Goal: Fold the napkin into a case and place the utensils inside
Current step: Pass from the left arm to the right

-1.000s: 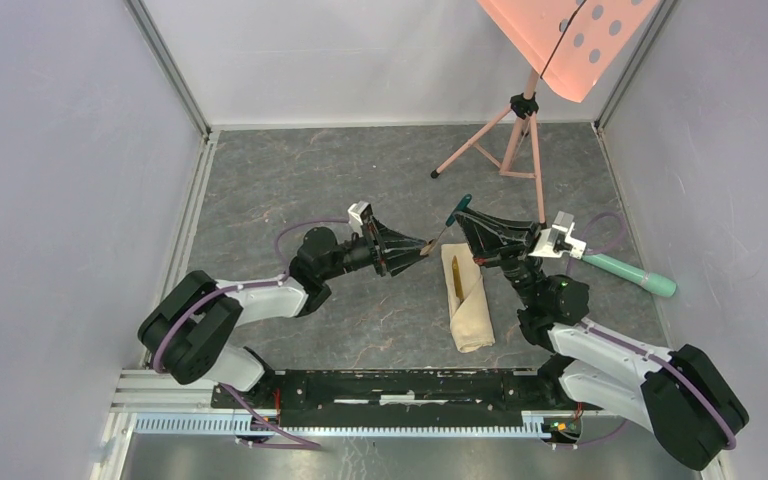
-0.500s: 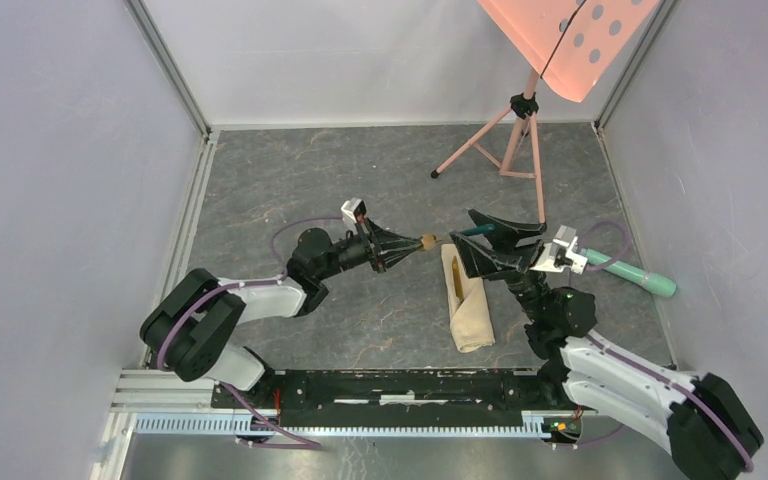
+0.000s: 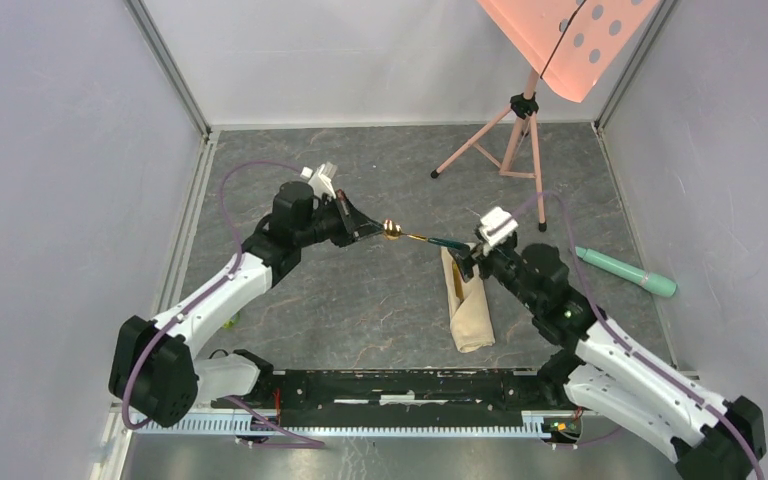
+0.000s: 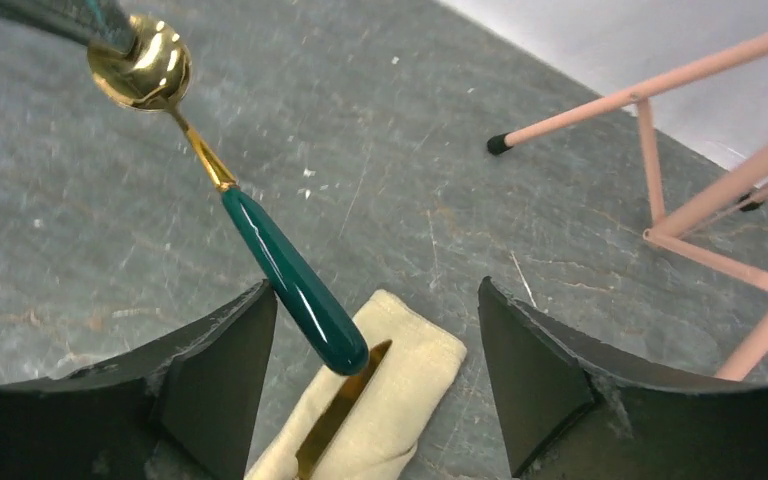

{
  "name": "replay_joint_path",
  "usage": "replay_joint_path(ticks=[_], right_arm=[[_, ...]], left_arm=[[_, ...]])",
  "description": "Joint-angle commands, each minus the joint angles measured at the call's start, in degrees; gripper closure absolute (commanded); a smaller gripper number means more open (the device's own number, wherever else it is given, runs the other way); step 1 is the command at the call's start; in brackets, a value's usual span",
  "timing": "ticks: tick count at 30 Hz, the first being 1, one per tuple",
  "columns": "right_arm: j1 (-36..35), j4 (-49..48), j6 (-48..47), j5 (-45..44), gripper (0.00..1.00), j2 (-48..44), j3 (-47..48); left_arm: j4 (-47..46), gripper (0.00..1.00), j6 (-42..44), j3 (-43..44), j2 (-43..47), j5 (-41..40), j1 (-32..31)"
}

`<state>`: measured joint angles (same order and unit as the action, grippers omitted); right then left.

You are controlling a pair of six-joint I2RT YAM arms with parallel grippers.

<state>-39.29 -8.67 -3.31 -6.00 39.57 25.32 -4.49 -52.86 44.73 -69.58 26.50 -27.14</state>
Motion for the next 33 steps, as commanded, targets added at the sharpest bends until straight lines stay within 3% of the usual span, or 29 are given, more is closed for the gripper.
replay_joint_path(ticks=[1, 7, 11, 21, 33], right_arm=[[-1.38, 15.93, -12.10, 5.06, 0.23, 9.02, 13.88], [-5.56, 17.80, -7.82, 5.80, 0.27, 22.79, 26.27], [-6.25, 23.17, 1.02, 11.42, 0.43, 32.68, 37.30], [-7.28, 21.02, 14.09, 21.40, 0.58, 39.38, 37.79], [-9.71, 19.04, 17.23, 18.81, 0.59, 44.78, 37.57]], left_arm=[[18.91, 0.98, 21.26, 7.43, 0.26, -3.88, 0.11], [25.56, 0.98, 28.00, 11.70, 1.00, -5.86, -0.02], [27.67, 0.98, 29.91, 12.21, 0.94, -5.84, 0.00], [28.22, 0.98, 31.50, 12.57, 0.68, -5.19, 0.06], [27.50, 0.98, 30.63, 12.75, 0.41, -3.66, 0.06]])
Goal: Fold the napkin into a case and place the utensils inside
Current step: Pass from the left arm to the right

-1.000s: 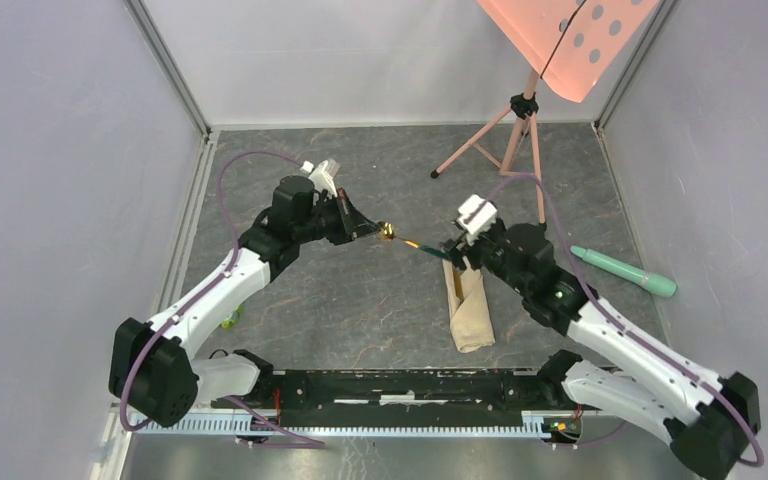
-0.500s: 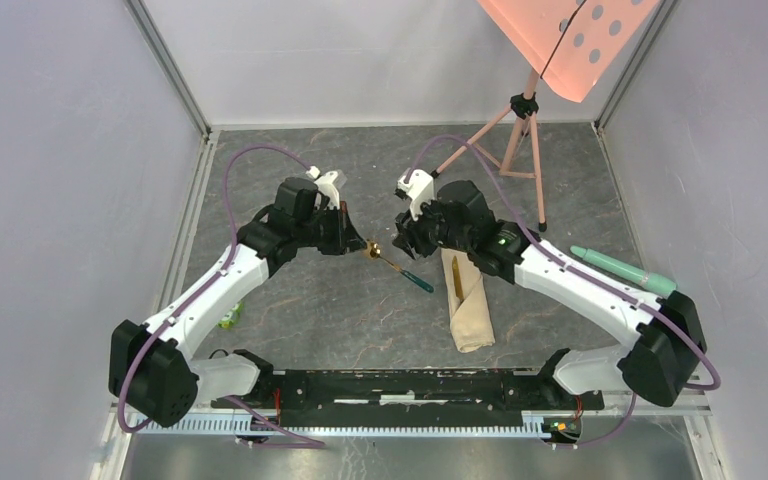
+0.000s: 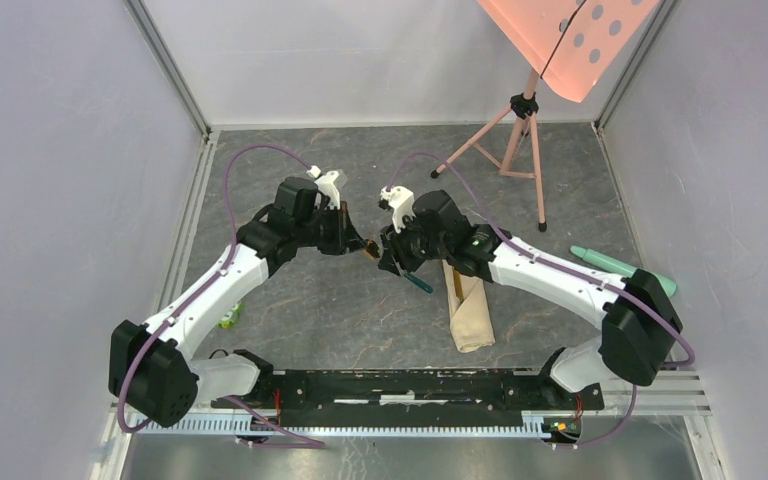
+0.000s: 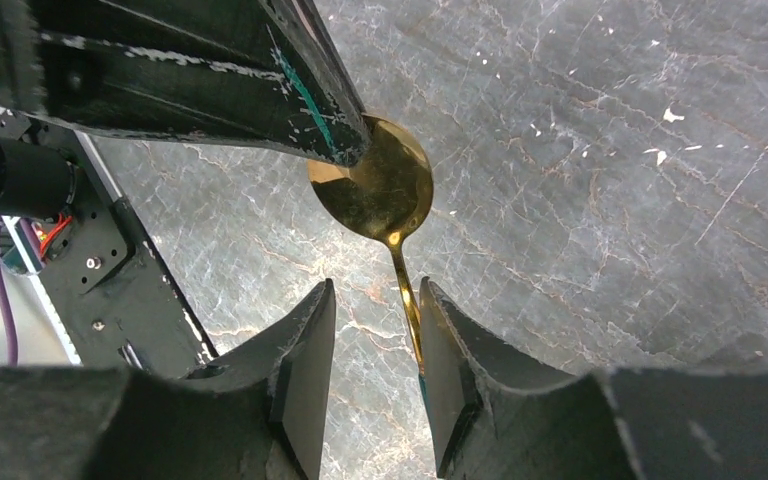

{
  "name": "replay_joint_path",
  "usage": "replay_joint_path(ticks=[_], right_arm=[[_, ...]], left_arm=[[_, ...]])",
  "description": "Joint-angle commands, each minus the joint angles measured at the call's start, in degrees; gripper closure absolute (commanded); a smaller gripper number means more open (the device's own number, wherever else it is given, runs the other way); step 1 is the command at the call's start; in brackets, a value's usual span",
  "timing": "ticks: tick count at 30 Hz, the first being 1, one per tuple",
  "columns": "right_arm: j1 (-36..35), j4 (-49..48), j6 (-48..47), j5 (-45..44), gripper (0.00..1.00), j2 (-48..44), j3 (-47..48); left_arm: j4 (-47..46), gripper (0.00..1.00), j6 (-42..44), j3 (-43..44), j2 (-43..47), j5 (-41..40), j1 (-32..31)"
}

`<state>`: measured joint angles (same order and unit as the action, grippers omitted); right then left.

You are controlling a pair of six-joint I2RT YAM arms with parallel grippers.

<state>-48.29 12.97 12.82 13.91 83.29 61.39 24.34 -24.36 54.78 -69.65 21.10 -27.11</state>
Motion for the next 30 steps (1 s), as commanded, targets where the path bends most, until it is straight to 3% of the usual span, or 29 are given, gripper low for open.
replay_joint_path(ticks=[1, 12, 17, 19, 21, 23, 26, 30], right_arm=[[-0.76, -2.77, 1.10, -1.48, 0.60, 1.29, 1.56], [-1.24, -3.52, 0.63, -2.40, 0.73, 3.00, 1.72], [-1.28, -4.01, 0.62, -2.95, 1.00, 3.02, 1.43], [-0.93, -4.06, 1.31, -4.86, 1.00, 2.58, 0.62], [0.36, -4.65, 2.33, -7.28, 1.00, 1.36, -1.55], [2.76, -5.97, 3.83, -8.44, 1.00, -0.64, -4.42], [7.49, -8.78, 5.34, -8.70, 1.00, -3.64, -8.71], [13.73, -8.43, 5.70, -9.09, 1.00, -4.96, -11.12]], left_arm=[[-1.37, 0.98, 2.13, 2.63, 0.50, 1.89, 0.04], [-1.41, 0.98, 1.95, 2.26, 0.72, 2.69, 0.04], [-1.32, 0.98, 1.57, 2.77, 0.30, 3.56, 0.04], [-0.93, 0.86, 0.54, 3.04, 0.31, 3.40, 0.04], [-0.43, 0.64, -0.68, 2.90, 0.84, 2.19, 0.04], [-0.59, 0.56, -2.07, 1.87, 1.76, 1.30, -0.01], [-5.09, 0.52, -7.92, -2.52, 3.04, 5.05, 0.04], [-22.15, 0.51, -21.39, -13.35, 3.00, 11.52, -4.58]])
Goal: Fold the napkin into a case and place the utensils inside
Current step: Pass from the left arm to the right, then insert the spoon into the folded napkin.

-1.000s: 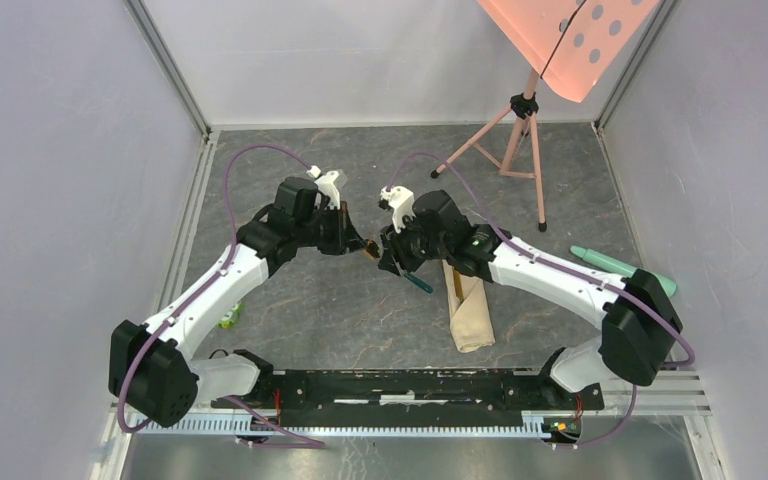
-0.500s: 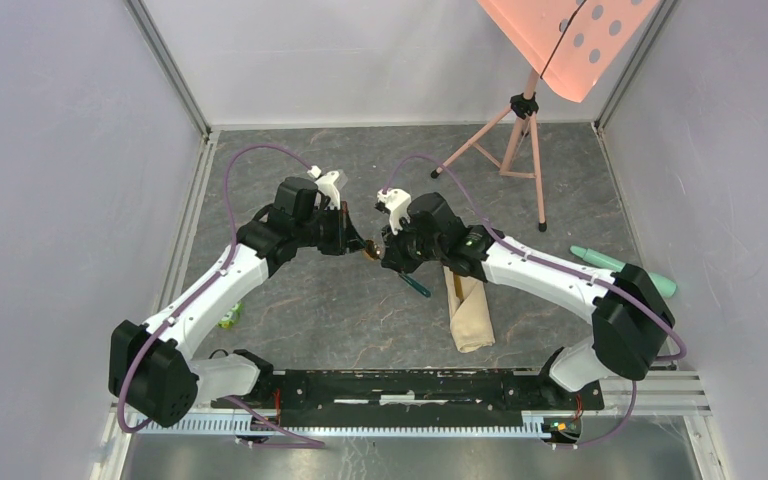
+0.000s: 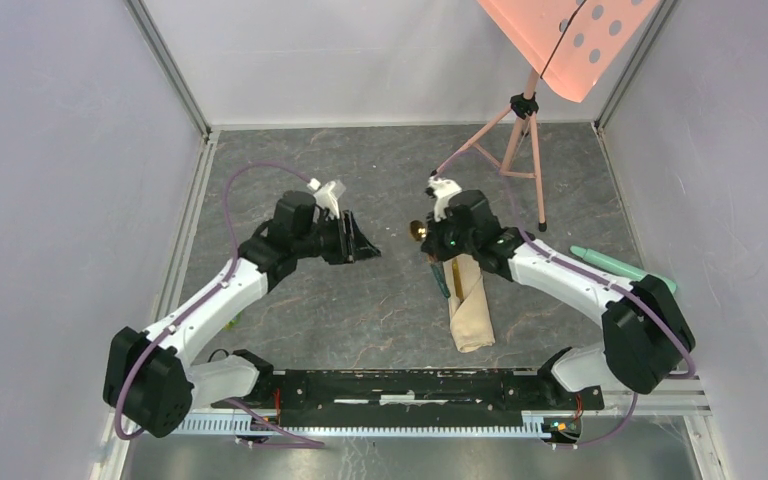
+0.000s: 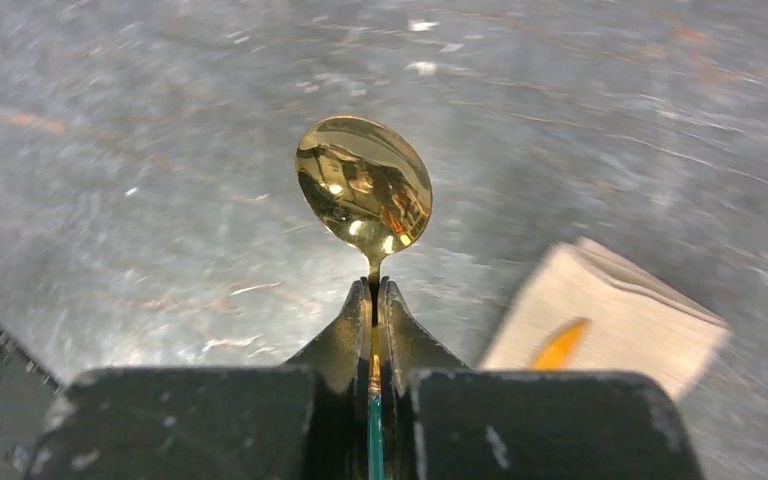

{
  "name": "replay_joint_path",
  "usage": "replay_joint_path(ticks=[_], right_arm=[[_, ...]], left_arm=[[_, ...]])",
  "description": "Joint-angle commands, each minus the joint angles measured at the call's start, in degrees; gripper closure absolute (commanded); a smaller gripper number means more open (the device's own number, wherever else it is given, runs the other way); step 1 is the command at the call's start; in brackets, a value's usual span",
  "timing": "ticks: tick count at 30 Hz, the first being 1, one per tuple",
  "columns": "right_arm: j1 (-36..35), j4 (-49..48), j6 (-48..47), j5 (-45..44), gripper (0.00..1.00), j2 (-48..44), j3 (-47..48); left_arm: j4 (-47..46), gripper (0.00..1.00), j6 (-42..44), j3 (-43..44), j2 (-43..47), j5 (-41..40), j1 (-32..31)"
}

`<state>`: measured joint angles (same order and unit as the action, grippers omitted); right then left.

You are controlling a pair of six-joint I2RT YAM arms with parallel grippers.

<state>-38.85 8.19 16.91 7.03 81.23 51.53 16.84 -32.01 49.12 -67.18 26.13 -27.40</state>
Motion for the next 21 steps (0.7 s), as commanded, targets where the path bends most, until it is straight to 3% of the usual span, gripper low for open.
replay_joint_path(ticks=[1, 5, 10, 21], right_arm=[[5.58, -3.75, 1.52, -2.52, 1.00, -3.05, -1.68], [9.63, -5.30, 1.10, -2.03, 1.00, -2.32, -2.99], [13.47, -7.64, 1.19, -1.91, 1.00, -0.83, -3.71], [15.26, -9.85, 0.51, -3.14, 1.00, 0.78, -7.00]], left_arm=[[-16.47, 0.51, -15.32, -9.02, 0.17, 4.86, -7.11], [-25.96, 0.52, -21.40, -11.97, -4.41, -0.54, -19.18], [-38.38, 0.58, -28.17, -12.70, -12.69, -0.87, -26.92], [-56.78, 0.62, -42.83, -9.62, -31.70, -1.75, -36.74]])
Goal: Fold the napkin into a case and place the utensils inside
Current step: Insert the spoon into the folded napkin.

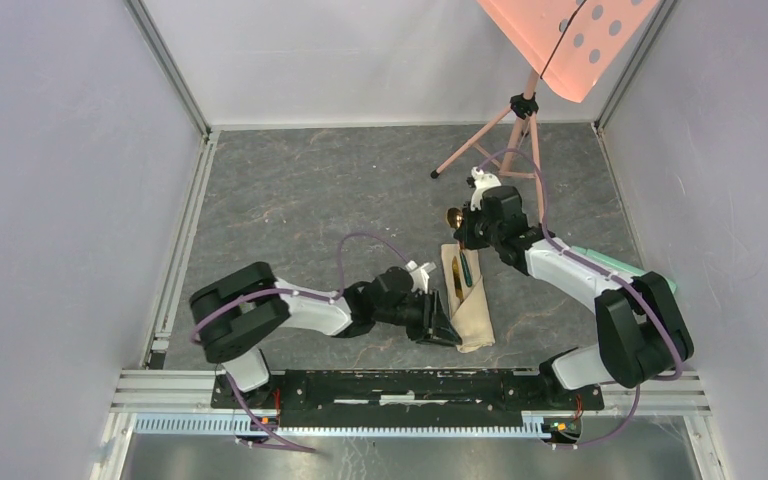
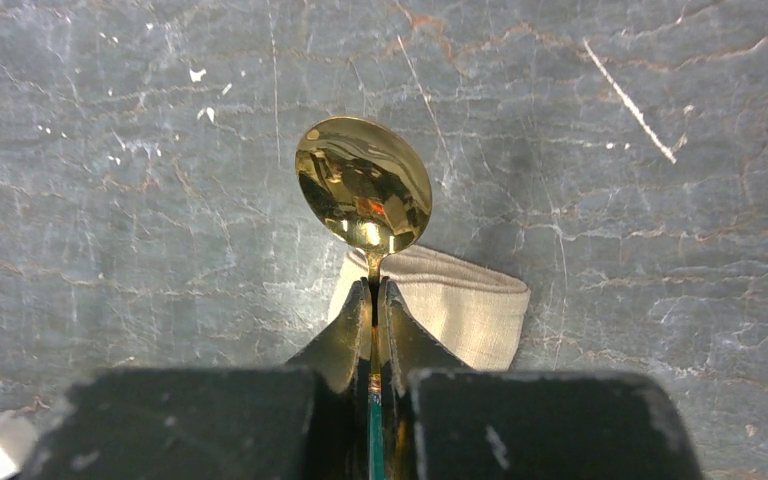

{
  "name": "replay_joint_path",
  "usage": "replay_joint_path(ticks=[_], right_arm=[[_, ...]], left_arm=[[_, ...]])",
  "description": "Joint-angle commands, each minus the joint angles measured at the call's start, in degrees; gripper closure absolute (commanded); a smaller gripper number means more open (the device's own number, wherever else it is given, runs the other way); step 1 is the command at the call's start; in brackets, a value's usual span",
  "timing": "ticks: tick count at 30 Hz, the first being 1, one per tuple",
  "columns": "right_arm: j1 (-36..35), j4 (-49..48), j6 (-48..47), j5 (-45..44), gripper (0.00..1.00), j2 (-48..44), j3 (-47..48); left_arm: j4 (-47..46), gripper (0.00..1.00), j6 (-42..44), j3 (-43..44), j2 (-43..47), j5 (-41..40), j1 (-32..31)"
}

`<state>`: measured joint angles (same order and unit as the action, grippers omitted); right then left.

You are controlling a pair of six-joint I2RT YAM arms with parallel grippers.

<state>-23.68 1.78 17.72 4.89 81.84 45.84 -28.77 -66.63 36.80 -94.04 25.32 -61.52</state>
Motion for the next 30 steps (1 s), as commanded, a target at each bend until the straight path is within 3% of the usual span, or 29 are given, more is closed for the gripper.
replay_joint_path(ticks=[1, 18, 30], right_arm=[[0.06, -3.58, -0.25, -1.09, 1.00, 0.09, -1.60], [0.00, -3.27, 4.91, -1.62, 1.00, -5.86, -9.56], [-2.11, -1.91, 11.51, -4.12, 1.00, -9.50, -14.00]], left_arm=[[-12.47, 0.62, -9.57, 2.91, -6.15, -1.30, -3.39], [-12.23, 0.69, -14.58, 3.59, -14.37, -5.09, -4.75], [-12.36, 0.71, -14.28, 3.09, -15.46, -6.54, -4.55]])
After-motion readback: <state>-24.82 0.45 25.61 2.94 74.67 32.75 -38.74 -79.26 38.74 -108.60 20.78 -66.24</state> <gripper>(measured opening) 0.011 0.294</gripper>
